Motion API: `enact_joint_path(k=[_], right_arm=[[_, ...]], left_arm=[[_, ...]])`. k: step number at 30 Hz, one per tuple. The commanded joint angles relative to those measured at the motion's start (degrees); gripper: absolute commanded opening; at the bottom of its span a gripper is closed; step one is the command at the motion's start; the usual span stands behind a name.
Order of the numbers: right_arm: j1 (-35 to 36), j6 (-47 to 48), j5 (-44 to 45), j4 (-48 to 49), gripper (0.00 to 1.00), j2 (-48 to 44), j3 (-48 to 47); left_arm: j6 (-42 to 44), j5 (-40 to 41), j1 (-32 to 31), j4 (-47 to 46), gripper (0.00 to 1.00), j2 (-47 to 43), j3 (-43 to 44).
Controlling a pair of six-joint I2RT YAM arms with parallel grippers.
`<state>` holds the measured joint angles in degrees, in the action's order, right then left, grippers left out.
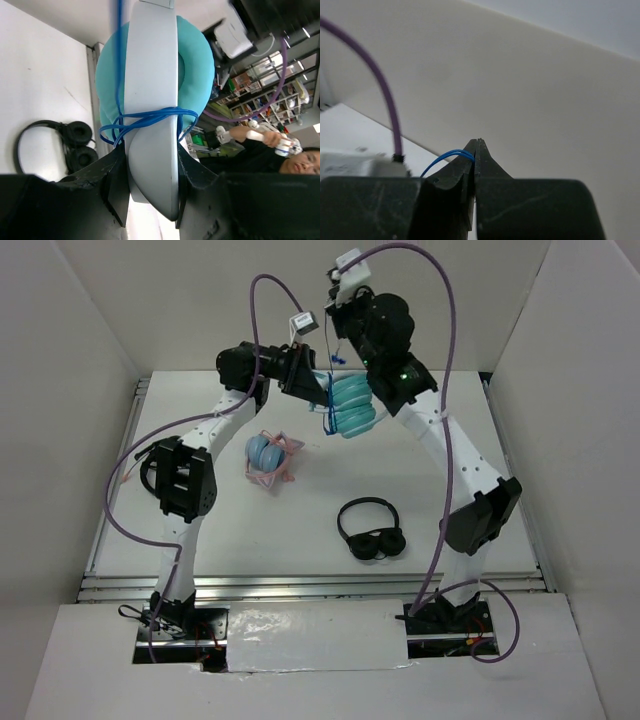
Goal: Wrap the headphones
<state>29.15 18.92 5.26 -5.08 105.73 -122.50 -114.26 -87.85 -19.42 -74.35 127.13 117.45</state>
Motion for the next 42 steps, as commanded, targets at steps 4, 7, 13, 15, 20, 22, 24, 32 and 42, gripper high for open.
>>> enact_joint_path(k=[4,7,13,15,20,22,24,32,42], right_arm=[[11.0,25.2,20.5,14.4,0.09,-6.4,6.6],[13.0,30.0,24.0,19.0,0.09,-7.3,7.0],[19.2,32.4,32.3,22.0,0.06,-12.6,8.1],[20.9,34.5,34.5,23.7,0.05,-14.3,10.6],[26.1,40.0,37.2,31.4,0.06,-19.9,15.4],[27.3,42.2,37.5,35.9,0.06,-20.5,14.8],[28.4,45.8,38.2,38.0,0.06,-20.3,12.8],[30.3,50.6,35.8,40.5,0.06,-21.1,9.8],[34.3,40.6,35.9,29.7,0.03,-27.9,20.1]], left_arm=[[-21.8,-5.7,3.5,-30.7,0.00,3.5,4.3],[-21.0,-5.7,4.0,-30.5,0.00,3.4,3.2],[-19.5,-4.7,5.6,-28.5,0.00,4.3,2.7],[-19.3,-4.2,6.0,-28.0,0.00,4.3,2.4],[-16.5,-3.6,6.5,-25.1,0.00,3.7,1.6],[-15.7,-3.5,6.6,-24.4,0.00,3.4,1.3],[-15.5,-3.3,6.9,-24.1,0.00,3.5,1.1],[-12.8,-2.8,7.6,-21.5,0.00,2.9,0.3],[6.6,1.1,9.0,-2.4,0.00,-8.6,-9.7]])
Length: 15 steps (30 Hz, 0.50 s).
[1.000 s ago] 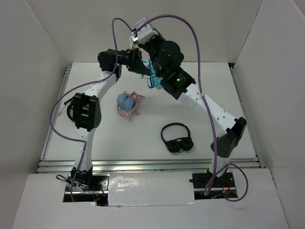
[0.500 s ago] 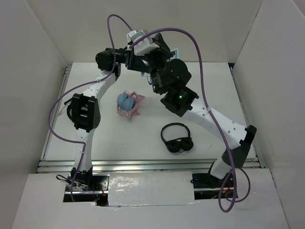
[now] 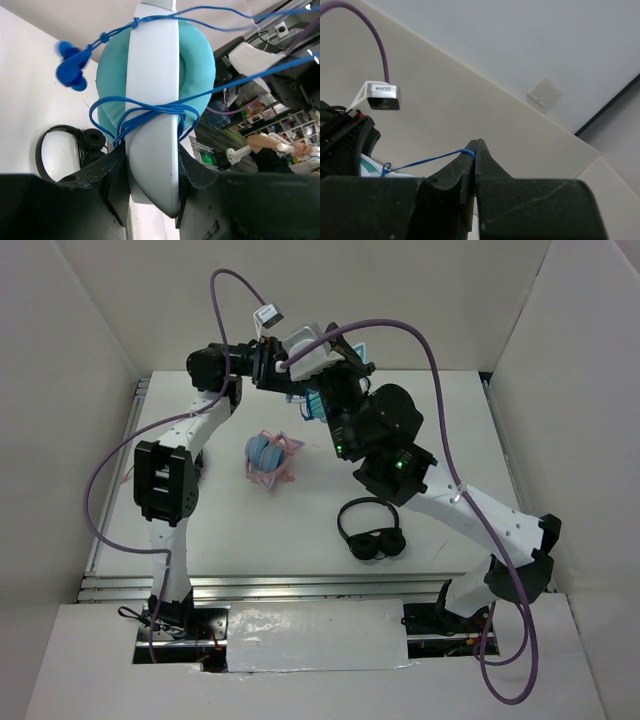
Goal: Wrap the headphones
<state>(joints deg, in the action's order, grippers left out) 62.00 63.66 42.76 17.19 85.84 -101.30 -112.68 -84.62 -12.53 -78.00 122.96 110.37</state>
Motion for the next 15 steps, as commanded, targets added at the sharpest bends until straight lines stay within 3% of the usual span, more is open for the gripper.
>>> enact_joint_path(k=[1,4,7,8,12,14,15], right_arm=[[1.5,-4.2,-1.0,8.3,0.02,-9.2,-0.1],[2.9,-2.7,-2.0,12.2,0.00,-11.6,2.7],[5.1,-4.5,-1.7,6.6,0.00,-12.3,-0.8],[5.8,-5.5,-1.5,3.5,0.00,-12.6,-1.5],[8.4,-4.4,-1.7,4.2,0.00,-15.1,-0.8],[9.3,-2.1,-2.9,6.4,0.00,-16.1,-0.9],[9.5,-1.8,-3.0,6.5,0.00,-15.9,-1.9]], left_arm=[[7.1,-1.6,2.2,3.6,0.00,-5.9,-4.8],[15.8,-0.6,2.2,13.3,0.00,-11.9,-7.5],[21.9,0.9,2.3,20.5,0.00,-16.1,-8.9],[30.4,1.7,2.2,31.0,0.00,-17.1,-9.1],[47.1,5.2,2.9,52.5,0.00,-21.0,-8.5],[65.0,11.5,3.1,76.5,0.00,-22.0,-3.9],[73.6,16.5,3.0,88.3,0.00,-21.4,3.3]])
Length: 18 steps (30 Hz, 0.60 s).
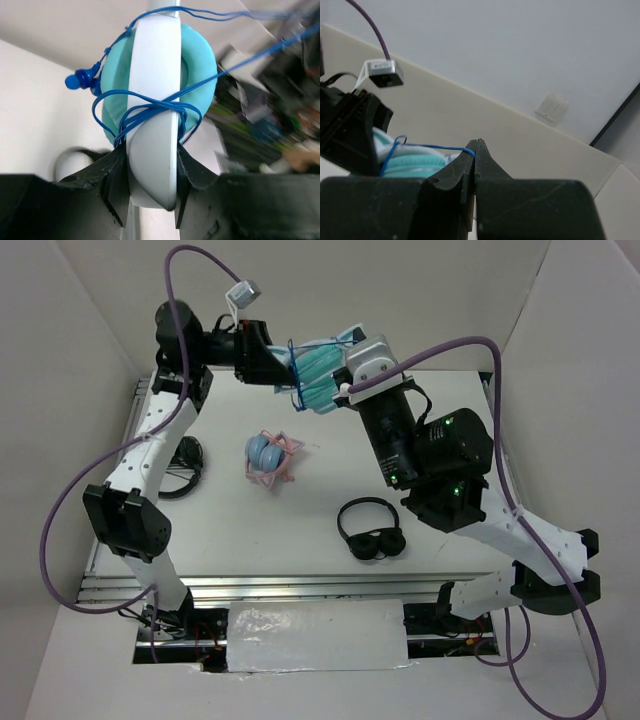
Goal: Wrap the headphones
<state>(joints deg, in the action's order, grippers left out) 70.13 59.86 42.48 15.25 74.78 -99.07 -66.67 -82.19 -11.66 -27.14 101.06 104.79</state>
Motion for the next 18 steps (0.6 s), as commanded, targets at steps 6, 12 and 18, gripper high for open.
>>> enact_joint_path(k=[6,12,18], right_arm=[[2.7,0.0,-5.3,3.0,0.00,-3.1,-10.8],[8.2,4.6,-9.3,5.0,0.00,1.8,-19.2],[13.1,16.5,-5.6,8.7,0.00,5.8,-22.6]], left_arm=[[46.1,38.5,-1.8,60.2,0.00,-3.3,13.3],[49.1,50.3,-2.9,64.6,0.00,-4.5,14.4],[49.5,61.3,-3.4,66.1,0.00,-4.3,14.3]])
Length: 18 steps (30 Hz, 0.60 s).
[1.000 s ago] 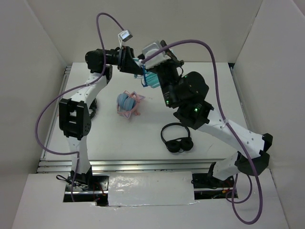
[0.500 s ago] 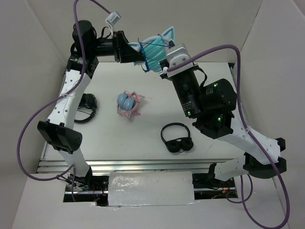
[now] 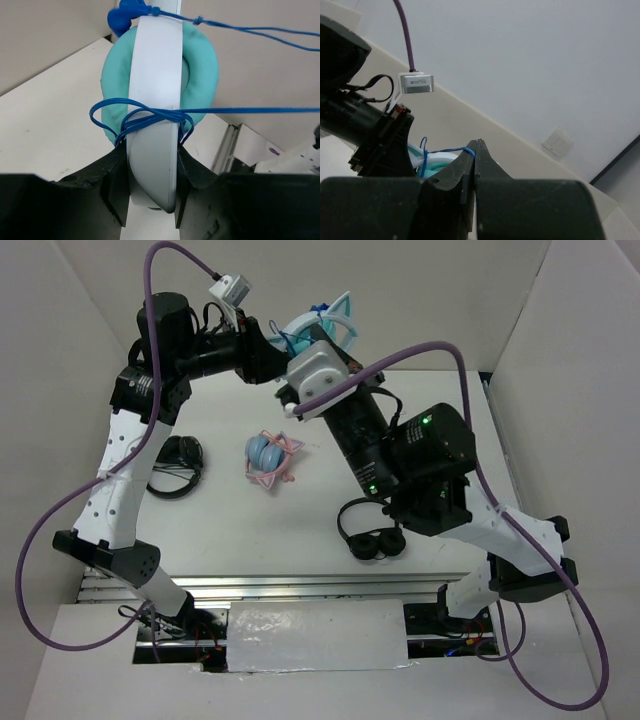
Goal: Wrap the headphones
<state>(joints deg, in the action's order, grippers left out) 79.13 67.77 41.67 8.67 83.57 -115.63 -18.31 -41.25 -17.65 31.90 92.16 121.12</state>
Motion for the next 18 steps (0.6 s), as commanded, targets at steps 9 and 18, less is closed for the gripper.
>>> enact_joint_path(k=[9,18], right_arm=[[4.3,18.9,-1.6,22.4,0.00,-4.2,3.1],[-0.9,17.1,7.6,13.3,0.00,-2.7,0.1]], left_arm=[[3.6,31.3,2.8,9.7,0.00,8.8,0.3],[5.6,33.2,5.3,11.6,0.00,13.0,2.8]])
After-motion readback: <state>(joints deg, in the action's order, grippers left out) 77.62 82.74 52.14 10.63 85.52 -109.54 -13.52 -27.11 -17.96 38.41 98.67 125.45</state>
